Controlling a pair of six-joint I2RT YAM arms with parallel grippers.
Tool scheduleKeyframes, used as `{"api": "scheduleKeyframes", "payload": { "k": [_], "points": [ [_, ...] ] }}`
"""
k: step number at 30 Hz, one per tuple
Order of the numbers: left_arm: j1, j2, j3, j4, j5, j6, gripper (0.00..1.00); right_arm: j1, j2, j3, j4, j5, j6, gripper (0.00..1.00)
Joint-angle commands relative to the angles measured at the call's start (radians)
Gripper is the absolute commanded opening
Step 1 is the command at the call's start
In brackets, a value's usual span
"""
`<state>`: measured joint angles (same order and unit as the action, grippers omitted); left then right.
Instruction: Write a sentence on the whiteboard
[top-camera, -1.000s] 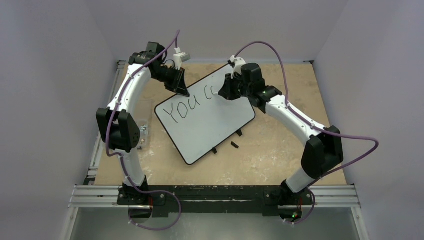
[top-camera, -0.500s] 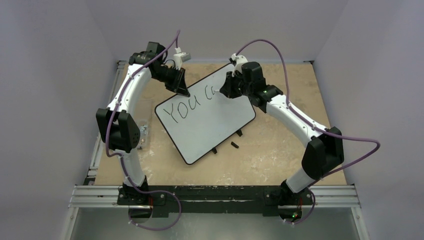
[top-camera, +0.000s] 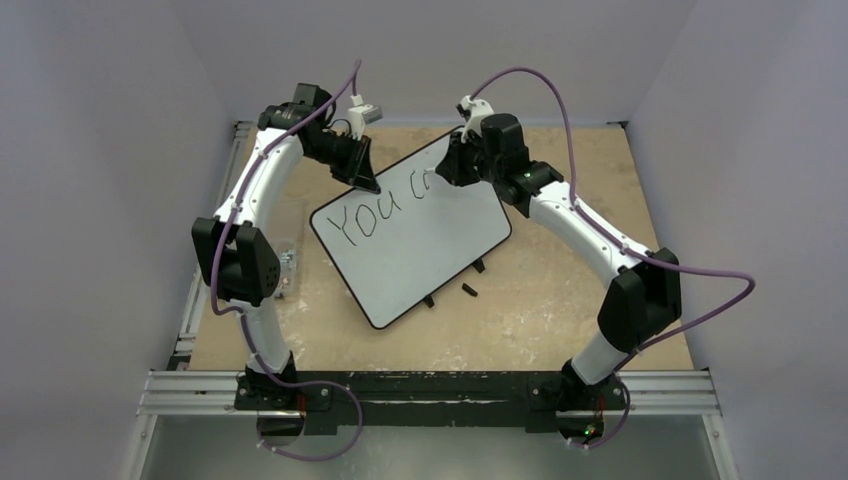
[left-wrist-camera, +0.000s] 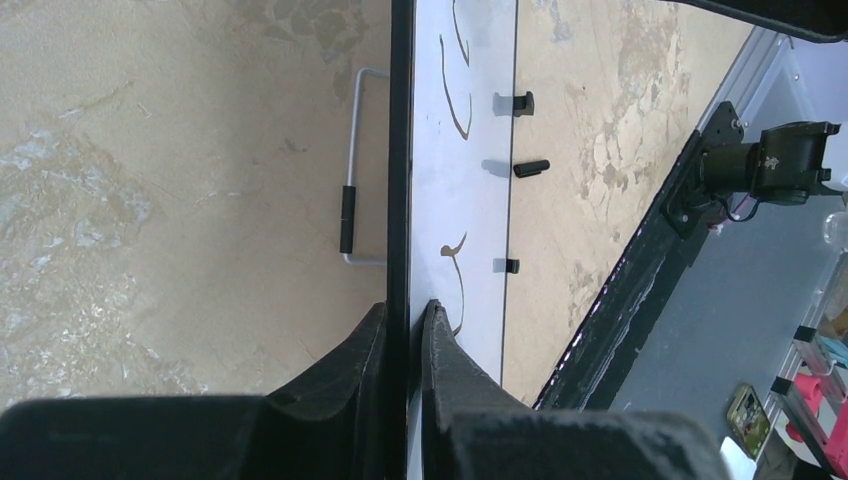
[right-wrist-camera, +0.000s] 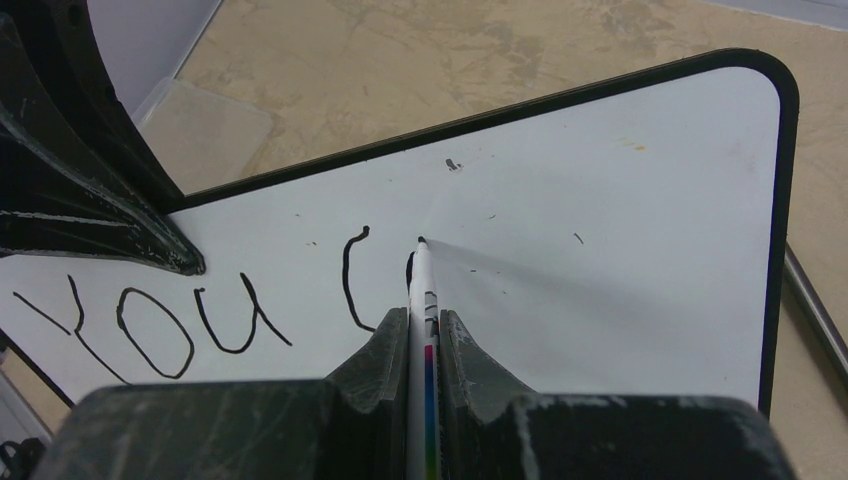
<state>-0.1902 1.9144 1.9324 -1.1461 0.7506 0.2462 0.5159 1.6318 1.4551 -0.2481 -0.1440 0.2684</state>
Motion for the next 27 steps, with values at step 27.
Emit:
{"api": "scheduleKeyframes", "payload": {
  "k": [27],
  "points": [
    [-0.006,-0.039,0.011,0.016,-0.145,0.071,0.0,-0.002,-0.103,-0.182,0.037,0.027,0.0,0.0]
  ]
}}
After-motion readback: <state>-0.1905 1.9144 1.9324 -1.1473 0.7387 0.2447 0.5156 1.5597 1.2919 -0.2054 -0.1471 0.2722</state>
